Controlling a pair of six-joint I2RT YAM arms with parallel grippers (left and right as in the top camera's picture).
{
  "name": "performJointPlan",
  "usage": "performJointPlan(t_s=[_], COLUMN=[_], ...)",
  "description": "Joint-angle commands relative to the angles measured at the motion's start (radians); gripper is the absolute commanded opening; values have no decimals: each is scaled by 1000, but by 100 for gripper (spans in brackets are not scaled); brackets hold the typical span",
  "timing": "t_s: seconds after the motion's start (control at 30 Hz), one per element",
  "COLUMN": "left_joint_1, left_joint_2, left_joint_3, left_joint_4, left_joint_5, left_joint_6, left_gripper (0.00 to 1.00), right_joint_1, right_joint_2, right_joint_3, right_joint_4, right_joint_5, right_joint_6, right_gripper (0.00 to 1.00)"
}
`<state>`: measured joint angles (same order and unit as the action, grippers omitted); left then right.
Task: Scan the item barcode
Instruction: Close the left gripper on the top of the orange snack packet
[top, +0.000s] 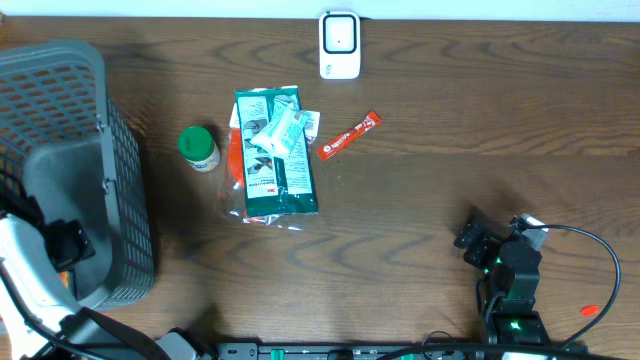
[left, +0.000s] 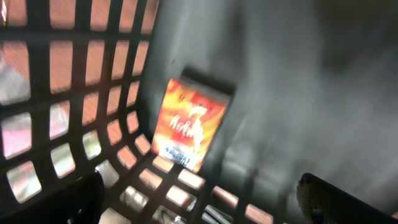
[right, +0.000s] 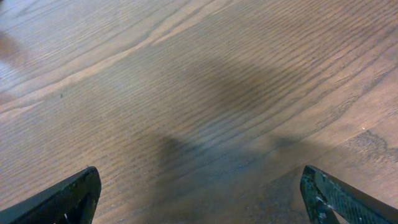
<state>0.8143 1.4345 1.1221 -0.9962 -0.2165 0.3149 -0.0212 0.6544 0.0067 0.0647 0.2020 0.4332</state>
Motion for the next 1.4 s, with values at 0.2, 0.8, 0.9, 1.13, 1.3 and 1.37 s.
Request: performJointPlan(t_s=[0.2,0.8,0.9,1.13,1.3,1.37], left_joint_1=[42,43,43,57,73,73], left_joint_2=[11,11,11,18,58,84], left_joint_3=[-3,-3,-3,-3,-4,-4], left_joint_4=[-42,56,69,79,83,84], left_joint_5=[-12,-47,-47,-47,-47,-47], left_joint_6=[-47,157,157,160,160,160], left_gripper=[98,90,83,82,82,82], right_joint_1=[2,2,2,2,2,2], right_joint_2=[0,0,0,0,0,0], right_joint_3=[-1,-1,-1,-1,-1,-1], right_joint_4=[-2,-5,-5,-5,-5,-5], right_joint_5=[7,19,19,19,19,19], right_joint_6=[-1,-31,-31,-31,-31,-31], right_gripper=[99,99,99,99,99,99])
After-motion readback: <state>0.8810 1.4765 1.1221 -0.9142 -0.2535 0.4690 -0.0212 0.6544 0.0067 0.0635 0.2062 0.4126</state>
